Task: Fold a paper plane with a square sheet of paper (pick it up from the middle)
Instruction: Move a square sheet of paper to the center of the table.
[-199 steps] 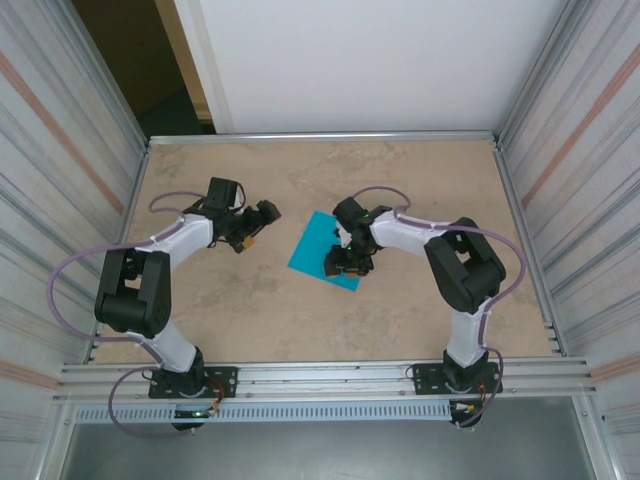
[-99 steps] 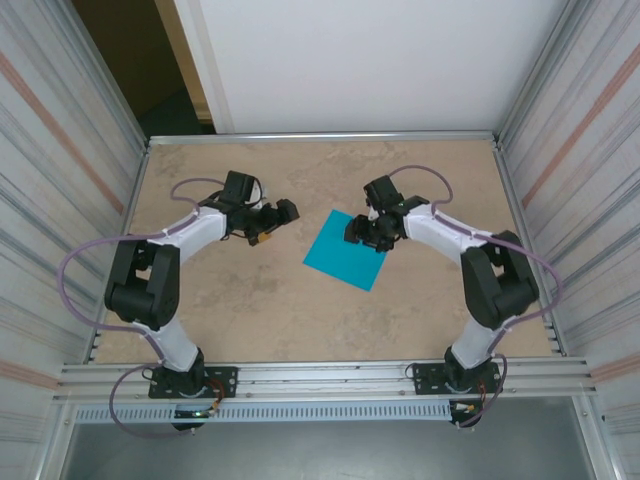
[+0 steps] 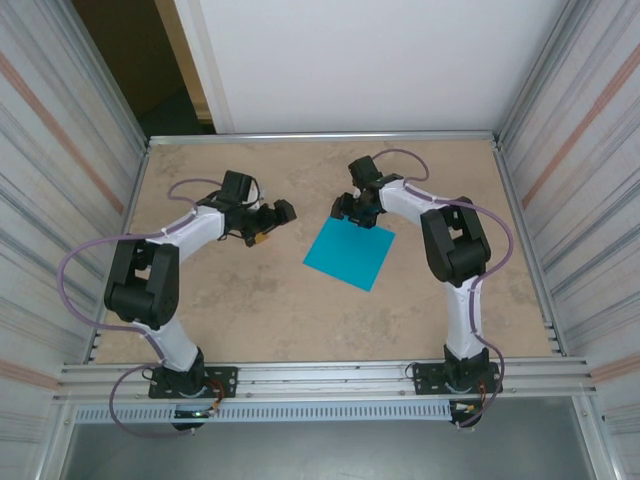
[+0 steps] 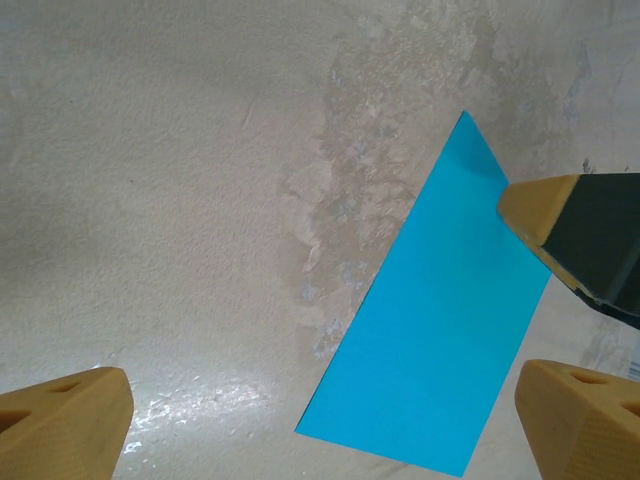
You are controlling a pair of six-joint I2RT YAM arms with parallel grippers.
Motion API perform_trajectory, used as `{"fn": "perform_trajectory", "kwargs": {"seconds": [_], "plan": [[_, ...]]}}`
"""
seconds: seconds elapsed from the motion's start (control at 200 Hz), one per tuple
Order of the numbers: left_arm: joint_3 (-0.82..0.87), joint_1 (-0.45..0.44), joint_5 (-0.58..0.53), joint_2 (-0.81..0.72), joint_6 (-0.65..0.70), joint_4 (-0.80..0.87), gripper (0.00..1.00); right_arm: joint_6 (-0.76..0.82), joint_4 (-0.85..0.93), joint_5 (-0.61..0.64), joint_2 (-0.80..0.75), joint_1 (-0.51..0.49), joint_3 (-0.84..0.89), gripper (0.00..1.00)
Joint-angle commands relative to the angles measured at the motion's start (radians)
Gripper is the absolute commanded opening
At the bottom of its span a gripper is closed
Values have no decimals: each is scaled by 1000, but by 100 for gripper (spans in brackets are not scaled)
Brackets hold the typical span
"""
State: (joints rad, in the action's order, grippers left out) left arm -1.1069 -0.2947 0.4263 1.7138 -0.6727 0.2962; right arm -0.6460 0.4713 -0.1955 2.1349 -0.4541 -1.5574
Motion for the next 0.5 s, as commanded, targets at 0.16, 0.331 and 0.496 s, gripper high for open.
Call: {"fn": "perform_trajectory", "kwargs": {"seconds": [0.16, 0.331, 0.496], "plan": [[3, 38, 6, -41, 28, 40, 99, 174, 87, -94, 96, -91, -45, 60], [6, 56, 12, -52, 34, 46, 99, 310, 130, -162, 103, -134, -55, 58], [10, 57, 31, -52, 26, 40, 99, 251, 111, -178, 15, -131, -52, 60]]}}
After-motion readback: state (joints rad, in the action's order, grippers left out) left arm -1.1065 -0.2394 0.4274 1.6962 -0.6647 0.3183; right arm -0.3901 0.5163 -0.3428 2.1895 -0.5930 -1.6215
